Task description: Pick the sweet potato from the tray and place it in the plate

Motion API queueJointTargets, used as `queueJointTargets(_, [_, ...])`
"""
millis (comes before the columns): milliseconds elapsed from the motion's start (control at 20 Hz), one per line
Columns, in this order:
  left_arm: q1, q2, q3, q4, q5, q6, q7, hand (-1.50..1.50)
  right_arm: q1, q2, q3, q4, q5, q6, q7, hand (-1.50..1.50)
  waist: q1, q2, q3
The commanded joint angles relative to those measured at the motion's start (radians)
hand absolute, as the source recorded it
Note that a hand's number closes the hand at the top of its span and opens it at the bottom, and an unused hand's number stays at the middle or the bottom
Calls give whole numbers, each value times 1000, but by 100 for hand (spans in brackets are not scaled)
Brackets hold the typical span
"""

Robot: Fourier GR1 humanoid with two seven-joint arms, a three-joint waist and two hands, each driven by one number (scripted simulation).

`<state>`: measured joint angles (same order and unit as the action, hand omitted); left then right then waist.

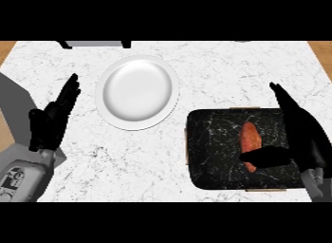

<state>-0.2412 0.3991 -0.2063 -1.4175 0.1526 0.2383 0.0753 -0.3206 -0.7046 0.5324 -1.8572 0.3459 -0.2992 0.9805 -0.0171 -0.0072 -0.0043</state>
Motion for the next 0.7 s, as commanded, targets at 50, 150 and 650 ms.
queueJointTargets(50, [-27,0,10,-18,-1,-19,30,0,-51,-76,-63,-114,-130,226,225,-150,11,3,3])
queueJointTargets(150, [-30,-17,4,16,-26,-2,13,0,-21,-106,-88,-99,-193,266,213,-150,8,5,3])
queueJointTargets(650, [-15,-22,41,-29,-19,-57,48,0,-48,34,-71,74,-168,294,186,-150,26,7,4])
